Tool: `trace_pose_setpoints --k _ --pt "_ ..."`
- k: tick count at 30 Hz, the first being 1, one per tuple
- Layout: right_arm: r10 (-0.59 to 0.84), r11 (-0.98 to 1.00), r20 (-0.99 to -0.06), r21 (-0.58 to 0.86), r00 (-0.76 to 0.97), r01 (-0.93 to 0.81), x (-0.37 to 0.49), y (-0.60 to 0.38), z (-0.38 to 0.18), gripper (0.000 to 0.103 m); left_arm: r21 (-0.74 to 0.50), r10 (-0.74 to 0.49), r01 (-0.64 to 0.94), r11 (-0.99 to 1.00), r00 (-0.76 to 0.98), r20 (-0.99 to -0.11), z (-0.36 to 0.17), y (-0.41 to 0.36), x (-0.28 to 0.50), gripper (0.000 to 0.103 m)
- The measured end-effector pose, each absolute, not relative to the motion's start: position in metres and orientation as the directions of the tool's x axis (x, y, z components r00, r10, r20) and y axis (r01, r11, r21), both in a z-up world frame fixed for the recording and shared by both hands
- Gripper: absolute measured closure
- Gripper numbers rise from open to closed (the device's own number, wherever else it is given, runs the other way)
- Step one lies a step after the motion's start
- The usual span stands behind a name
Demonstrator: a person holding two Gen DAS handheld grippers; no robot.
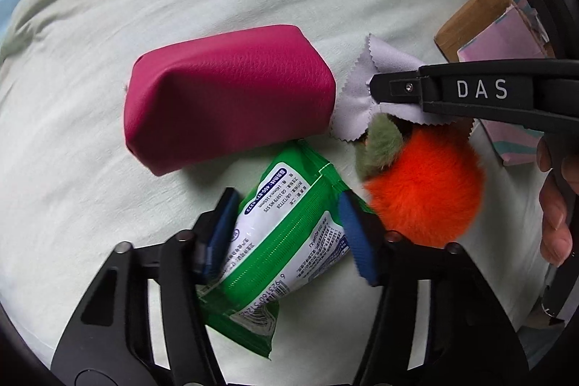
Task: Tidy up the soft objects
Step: 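Grasp the green wipes packet with the left tool while the right tool grasps the lilac cloth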
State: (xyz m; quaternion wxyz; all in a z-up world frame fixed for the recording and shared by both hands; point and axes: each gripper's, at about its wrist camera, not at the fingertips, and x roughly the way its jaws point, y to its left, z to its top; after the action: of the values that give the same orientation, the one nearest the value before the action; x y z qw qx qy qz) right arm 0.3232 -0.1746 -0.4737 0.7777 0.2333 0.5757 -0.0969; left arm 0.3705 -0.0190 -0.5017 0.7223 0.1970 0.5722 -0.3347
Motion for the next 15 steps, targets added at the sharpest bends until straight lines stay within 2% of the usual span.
trace_pose_setpoints --k 2,5,11,15 --pt "0.115 0.871 -0.935 0.258 0.336 0.419 0.322 -0.175 -0.469 0.089 -0.119 -0.274 0.695 0.709 0.116 -0.955 -0.499 -0.016 0.371 0.065" --pt "0.107 0.872 -0.927 0.261 0.359 0.414 0.320 -0.177 -0.459 0.089 -0.141 -0.290 0.674 0.725 0.113 -0.950 -0.492 -0.011 0.373 0.074" --pt "0.101 0.875 -0.913 0.271 0.396 0.401 0.316 -0.177 -0.438 0.089 -0.166 -0.307 0.634 0.756 0.120 -0.944 -0.480 0.008 0.374 0.086" --pt "0.099 0.875 -0.901 0.281 0.423 0.394 0.309 -0.176 -0.423 0.089 -0.165 -0.314 0.616 0.770 0.140 -0.939 -0.468 0.016 0.364 0.088"
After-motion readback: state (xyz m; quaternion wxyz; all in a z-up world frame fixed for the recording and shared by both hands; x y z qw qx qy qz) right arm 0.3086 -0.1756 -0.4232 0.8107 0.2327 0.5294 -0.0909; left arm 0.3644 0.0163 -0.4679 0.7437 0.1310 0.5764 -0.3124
